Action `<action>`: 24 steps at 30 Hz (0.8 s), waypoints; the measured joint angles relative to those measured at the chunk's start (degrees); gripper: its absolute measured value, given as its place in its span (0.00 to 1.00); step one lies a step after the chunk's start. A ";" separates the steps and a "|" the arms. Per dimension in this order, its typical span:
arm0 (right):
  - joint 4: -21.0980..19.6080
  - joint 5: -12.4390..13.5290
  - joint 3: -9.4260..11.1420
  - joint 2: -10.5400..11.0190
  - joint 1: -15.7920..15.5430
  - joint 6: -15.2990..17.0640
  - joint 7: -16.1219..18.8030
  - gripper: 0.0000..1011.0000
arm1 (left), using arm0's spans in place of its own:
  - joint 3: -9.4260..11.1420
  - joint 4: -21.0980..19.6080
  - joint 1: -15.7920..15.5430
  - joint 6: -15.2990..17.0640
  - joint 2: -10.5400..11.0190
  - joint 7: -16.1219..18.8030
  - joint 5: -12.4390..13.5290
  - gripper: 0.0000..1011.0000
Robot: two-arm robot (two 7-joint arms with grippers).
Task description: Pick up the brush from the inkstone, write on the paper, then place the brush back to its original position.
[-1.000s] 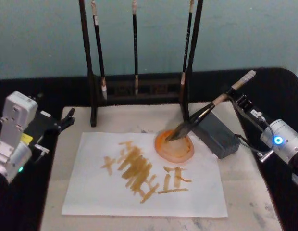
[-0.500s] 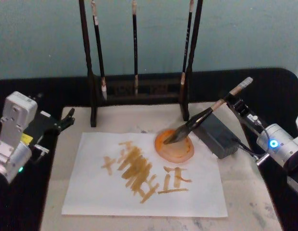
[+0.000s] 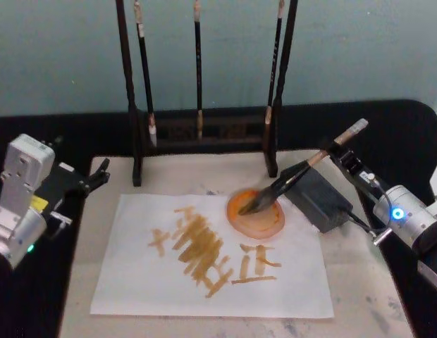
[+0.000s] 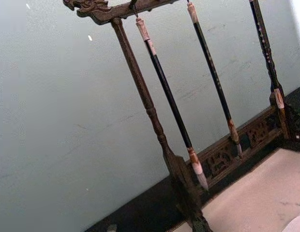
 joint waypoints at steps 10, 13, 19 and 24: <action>-0.07 -0.03 0.12 -0.01 -0.04 -0.01 0.03 0.18 | 0.00 0.00 0.00 0.00 0.00 0.00 0.00 1.00; -0.11 -0.04 0.18 -0.03 -0.05 0.00 0.05 0.18 | 0.00 -0.01 0.00 0.00 0.00 0.00 0.00 1.00; -0.15 -0.07 0.24 -0.06 -0.08 0.03 0.08 0.27 | 0.00 0.00 0.00 0.00 0.00 0.00 0.00 1.00; -0.17 -0.09 0.27 -0.07 -0.11 0.04 0.09 0.42 | 0.00 0.00 0.00 0.00 0.00 0.00 0.00 1.00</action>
